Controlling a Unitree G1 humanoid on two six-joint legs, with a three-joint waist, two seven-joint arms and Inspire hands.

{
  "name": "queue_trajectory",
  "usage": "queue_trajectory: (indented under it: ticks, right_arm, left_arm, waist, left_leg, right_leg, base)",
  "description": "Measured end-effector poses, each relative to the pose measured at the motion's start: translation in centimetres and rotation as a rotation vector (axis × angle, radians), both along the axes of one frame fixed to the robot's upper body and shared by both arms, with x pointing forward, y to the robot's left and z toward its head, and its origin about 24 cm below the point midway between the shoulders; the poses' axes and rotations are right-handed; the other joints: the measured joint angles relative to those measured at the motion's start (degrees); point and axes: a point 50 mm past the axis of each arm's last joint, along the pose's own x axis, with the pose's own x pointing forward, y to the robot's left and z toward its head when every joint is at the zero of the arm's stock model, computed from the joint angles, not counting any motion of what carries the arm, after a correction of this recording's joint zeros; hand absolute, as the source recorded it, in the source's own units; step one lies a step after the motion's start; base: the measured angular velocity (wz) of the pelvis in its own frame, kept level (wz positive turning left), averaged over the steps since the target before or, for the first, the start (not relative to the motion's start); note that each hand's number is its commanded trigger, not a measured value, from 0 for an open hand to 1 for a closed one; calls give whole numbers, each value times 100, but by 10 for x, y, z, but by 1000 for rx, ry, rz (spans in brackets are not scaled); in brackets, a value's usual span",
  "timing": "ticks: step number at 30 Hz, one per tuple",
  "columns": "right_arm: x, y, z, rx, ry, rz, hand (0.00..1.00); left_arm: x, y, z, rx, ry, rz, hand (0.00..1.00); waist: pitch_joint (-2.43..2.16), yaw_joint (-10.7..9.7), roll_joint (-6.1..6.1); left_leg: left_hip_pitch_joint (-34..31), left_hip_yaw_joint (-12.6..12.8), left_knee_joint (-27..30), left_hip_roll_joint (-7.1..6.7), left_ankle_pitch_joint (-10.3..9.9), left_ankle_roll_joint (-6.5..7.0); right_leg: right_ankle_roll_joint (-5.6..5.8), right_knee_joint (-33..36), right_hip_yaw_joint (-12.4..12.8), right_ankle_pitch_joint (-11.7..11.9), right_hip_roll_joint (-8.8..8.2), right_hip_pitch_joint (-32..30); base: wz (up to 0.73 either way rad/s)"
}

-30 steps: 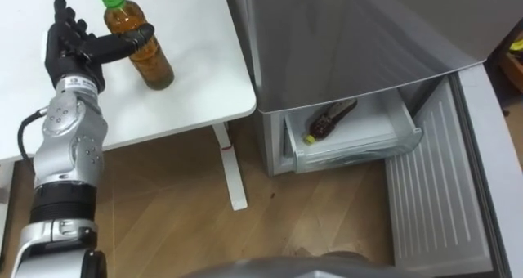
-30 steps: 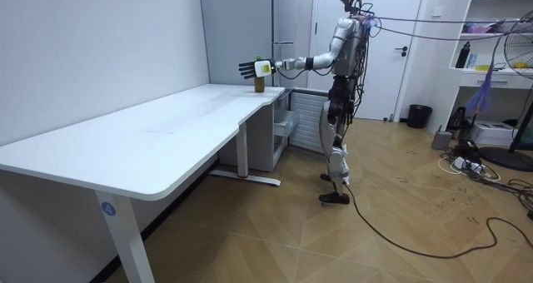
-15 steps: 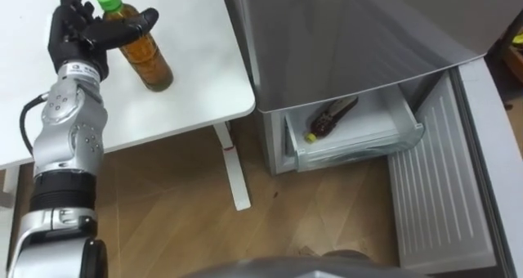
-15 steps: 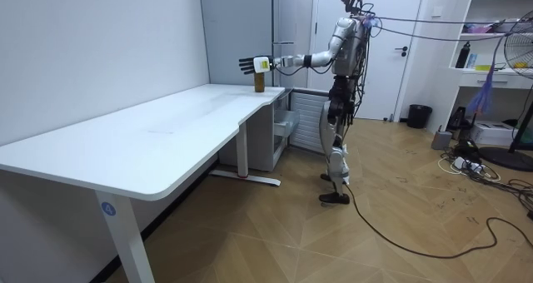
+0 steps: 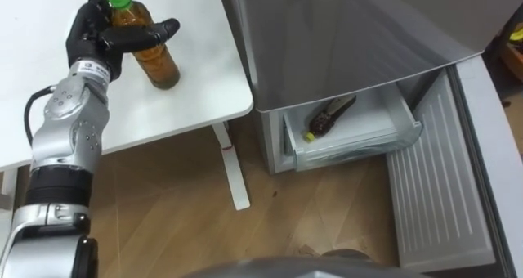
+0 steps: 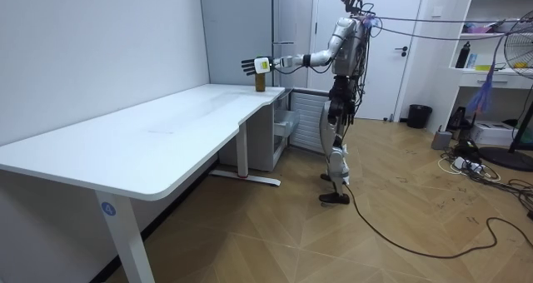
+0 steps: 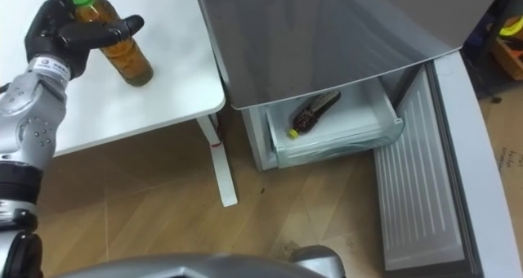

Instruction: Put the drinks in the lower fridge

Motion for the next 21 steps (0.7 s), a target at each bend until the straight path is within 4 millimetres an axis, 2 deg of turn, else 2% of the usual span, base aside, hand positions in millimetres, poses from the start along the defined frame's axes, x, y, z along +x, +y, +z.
queue_trajectory:
  ticks: [3, 4, 5, 6, 7, 21]
  right_arm:
    - [1, 0, 0, -7, -5, 1, 0]
    - [2, -1, 0, -8, -6, 1, 0]
    - [2, -1, 0, -9, -7, 0, 0]
    - [2, -1, 0, -14, -7, 0, 0]
    - [2, -1, 0, -15, -8, 0, 0]
    - [2, -2, 1, -18, -8, 0, 0]
  left_arm:
    - [0, 2, -4, -1, 18, 6, 0]
    - [0, 2, -5, -2, 23, 8, 12]
    - [0, 2, -6, -3, 32, 9, 66]
    - [-1, 2, -7, -5, 37, 9, 78]
    - [-1, 2, -7, -5, 39, 8, 100]
    - [-1, 2, -10, 9, 62, -4, 100]
  waist:
    - [-6, -7, 9]
    - [-7, -7, 10]
    - [-4, -5, 15]
    - [-1, -5, 19]
    - [1, -5, 22]
    - [7, -6, 28]
  left_leg:
    - [3, 3, 2, 0, 0, 0]
    - [3, 3, 2, 0, 0, 0]
    - [3, 3, 2, 0, 0, 0]
    - [2, 3, 2, 0, 0, 0]
    - [2, 3, 1, 0, 0, 0]
    - [1, 2, 2, 0, 0, 0]
  right_leg:
    - [0, -11, 1, 0, 0, -1]
    - [0, -12, 1, 0, 0, -2]
    - [0, -14, 1, 0, 0, -11]
    - [0, -15, 1, 0, 0, -11]
    - [0, -16, 0, 0, 0, -11]
    - [0, -15, 1, 0, 0, -13]
  base:
    - [0]
    - [0]
    - [0]
    - [0]
    - [0]
    - [0]
